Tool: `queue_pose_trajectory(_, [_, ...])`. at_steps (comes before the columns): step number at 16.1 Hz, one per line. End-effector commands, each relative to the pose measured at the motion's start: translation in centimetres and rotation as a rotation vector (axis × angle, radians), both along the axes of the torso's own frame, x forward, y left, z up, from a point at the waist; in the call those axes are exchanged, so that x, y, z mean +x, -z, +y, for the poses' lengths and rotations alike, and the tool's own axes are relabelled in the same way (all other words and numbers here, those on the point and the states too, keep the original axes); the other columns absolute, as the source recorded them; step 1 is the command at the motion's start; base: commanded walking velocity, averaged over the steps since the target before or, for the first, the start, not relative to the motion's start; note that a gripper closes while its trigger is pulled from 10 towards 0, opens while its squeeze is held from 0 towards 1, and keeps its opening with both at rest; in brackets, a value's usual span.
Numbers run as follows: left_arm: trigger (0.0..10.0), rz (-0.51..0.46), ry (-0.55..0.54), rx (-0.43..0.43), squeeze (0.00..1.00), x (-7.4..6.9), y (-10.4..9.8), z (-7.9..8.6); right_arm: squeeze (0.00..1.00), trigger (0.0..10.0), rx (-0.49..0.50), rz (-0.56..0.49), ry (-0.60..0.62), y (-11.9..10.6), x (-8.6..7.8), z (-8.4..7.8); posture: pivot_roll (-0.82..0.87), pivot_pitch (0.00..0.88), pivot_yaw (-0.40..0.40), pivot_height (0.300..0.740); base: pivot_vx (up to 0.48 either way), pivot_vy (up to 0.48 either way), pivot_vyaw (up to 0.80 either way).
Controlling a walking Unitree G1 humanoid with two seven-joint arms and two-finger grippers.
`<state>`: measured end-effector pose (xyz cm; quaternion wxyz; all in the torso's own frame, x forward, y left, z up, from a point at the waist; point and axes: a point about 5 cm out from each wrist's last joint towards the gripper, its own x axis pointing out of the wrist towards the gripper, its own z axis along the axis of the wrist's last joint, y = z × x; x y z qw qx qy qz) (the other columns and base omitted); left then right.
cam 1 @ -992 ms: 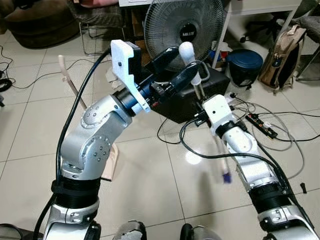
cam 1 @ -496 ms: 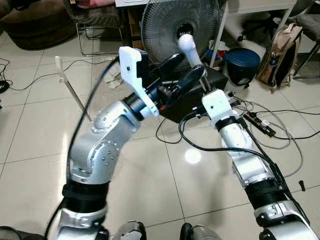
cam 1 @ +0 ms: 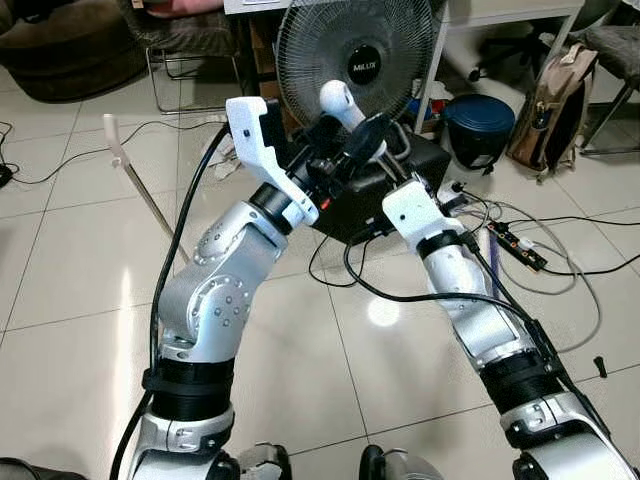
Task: Sweep floor
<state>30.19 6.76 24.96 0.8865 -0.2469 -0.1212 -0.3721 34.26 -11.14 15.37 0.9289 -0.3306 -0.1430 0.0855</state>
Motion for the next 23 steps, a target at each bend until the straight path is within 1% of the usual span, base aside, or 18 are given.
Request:
queue_pose_trajectory(1, [10.0,0.007,-0.039,0.004,0.00,0.3,0.0,0.2,0.00,10.0,-0.036,-0.038,-0.008,-0.9,0.3,0.6,0.00,0.122,0.044,0.740,0.000,0.000,0.00])
queue_pose_trajectory(3, [10.0,0.028,-0.084,-0.004,0.00,0.8,0.1,0.3,0.00,10.0,-0.043,-0.042,-0.007,-0.9,0.4,0.9,0.00,0.125,0.043,0.740,0.000,0.000,0.00])
queue_pose_trajectory(4, [10.0,0.049,-0.150,-0.003,0.00,1.3,0.3,0.6,0.00,10.0,-0.050,-0.048,-0.006,-1.1,0.5,1.3,0.00,0.127,0.042,0.740,0.000,0.000,0.00])
queue_pose_trajectory(5, [10.0,0.060,-0.189,0.002,0.00,1.5,0.4,0.8,0.00,10.0,-0.053,-0.054,-0.004,-1.2,0.5,1.6,0.00,0.128,0.042,0.740,0.000,0.000,0.00])
queue_pose_trajectory(7, [10.0,0.078,-0.283,-0.021,0.00,2.0,0.6,1.3,0.00,10.0,-0.061,-0.069,-0.002,-1.4,0.5,2.0,0.00,0.129,0.041,0.740,0.000,0.000,0.00])
queue_pose_trajectory(8, [10.0,0.087,-0.305,-0.050,0.00,2.1,0.5,1.6,0.00,10.0,-0.064,-0.075,0.001,-1.5,0.5,2.1,0.00,0.131,0.041,0.740,0.000,0.000,0.00])
queue_pose_trajectory(10, [10.0,0.086,-0.295,-0.049,0.00,2.1,0.5,1.3,0.00,10.0,-0.071,-0.082,0.013,-1.5,0.5,2.0,0.00,0.132,0.039,0.740,0.000,0.000,0.00])
queue_pose_trajectory(13, [10.0,0.119,-0.283,-0.118,0.00,1.9,0.6,0.6,0.00,10.0,-0.103,-0.108,0.055,-1.7,0.7,1.7,0.00,0.132,0.038,0.740,0.000,0.000,0.00])
queue_pose_trajectory(15, [10.0,0.132,-0.282,-0.153,0.00,2.0,0.5,0.6,0.00,10.0,-0.113,-0.119,0.064,-1.9,0.8,1.6,0.00,0.132,0.036,0.740,0.000,0.000,0.00])
queue_pose_trajectory(18, [10.0,0.137,-0.282,-0.169,0.00,2.0,0.5,0.7,0.00,10.0,-0.155,-0.150,0.069,-2.3,1.0,2.0,0.00,0.132,0.036,0.740,0.000,0.000,0.00])
queue_pose_trajectory(23, [10.0,0.137,-0.246,-0.170,0.00,1.9,0.4,0.0,0.00,10.0,-0.166,-0.158,0.067,-2.4,1.2,2.4,0.00,0.133,0.039,0.740,0.000,0.000,0.00])
